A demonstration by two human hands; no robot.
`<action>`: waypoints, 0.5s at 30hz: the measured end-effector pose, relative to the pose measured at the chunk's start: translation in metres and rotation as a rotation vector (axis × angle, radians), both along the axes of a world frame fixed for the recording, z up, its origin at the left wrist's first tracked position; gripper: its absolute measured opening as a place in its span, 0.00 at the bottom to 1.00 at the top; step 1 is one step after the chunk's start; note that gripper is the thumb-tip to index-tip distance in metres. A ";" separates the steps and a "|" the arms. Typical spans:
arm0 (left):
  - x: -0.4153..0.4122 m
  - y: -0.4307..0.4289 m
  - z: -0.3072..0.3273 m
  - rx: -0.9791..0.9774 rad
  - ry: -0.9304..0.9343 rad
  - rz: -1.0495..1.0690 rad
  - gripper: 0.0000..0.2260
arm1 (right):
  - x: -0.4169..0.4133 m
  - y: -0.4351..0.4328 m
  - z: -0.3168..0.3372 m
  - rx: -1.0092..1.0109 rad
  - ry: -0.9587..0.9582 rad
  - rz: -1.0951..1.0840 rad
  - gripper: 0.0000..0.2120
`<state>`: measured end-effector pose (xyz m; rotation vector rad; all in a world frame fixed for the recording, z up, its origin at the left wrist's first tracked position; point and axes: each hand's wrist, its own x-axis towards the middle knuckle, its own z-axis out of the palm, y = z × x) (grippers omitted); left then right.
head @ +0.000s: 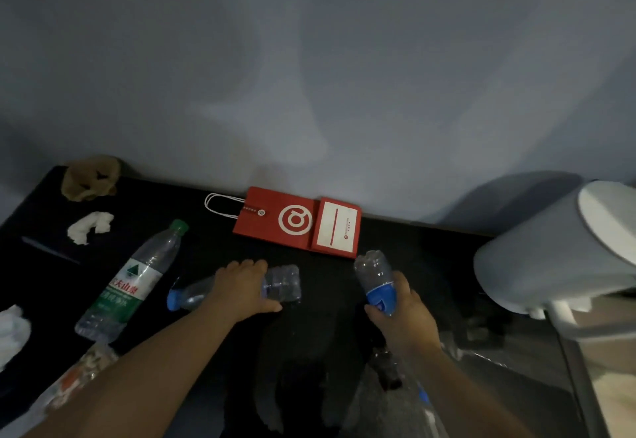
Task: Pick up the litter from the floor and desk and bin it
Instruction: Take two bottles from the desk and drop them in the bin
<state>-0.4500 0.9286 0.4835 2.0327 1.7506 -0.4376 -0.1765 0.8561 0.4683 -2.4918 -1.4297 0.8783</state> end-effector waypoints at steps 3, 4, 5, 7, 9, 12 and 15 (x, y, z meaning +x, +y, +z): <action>0.013 -0.024 0.017 -0.036 -0.214 0.181 0.29 | 0.006 -0.026 0.037 0.150 0.155 -0.074 0.41; 0.017 -0.032 0.025 -0.046 -0.288 0.234 0.28 | 0.007 -0.037 0.052 0.209 0.198 -0.095 0.39; 0.021 -0.040 0.034 -0.061 -0.372 0.284 0.27 | 0.008 -0.049 0.066 0.268 0.239 -0.128 0.37; 0.030 -0.055 0.053 -0.082 -0.544 0.356 0.24 | 0.009 -0.074 0.092 0.387 0.301 -0.202 0.33; 0.040 -0.069 0.075 -0.078 -0.700 0.369 0.23 | 0.009 -0.100 0.114 0.492 0.346 -0.253 0.31; 0.064 -0.089 0.115 -0.099 -0.908 0.343 0.25 | 0.009 -0.133 0.148 0.603 0.371 -0.306 0.28; 0.097 -0.110 0.156 -0.120 -1.060 0.307 0.28 | 0.017 -0.162 0.178 0.738 0.395 -0.386 0.26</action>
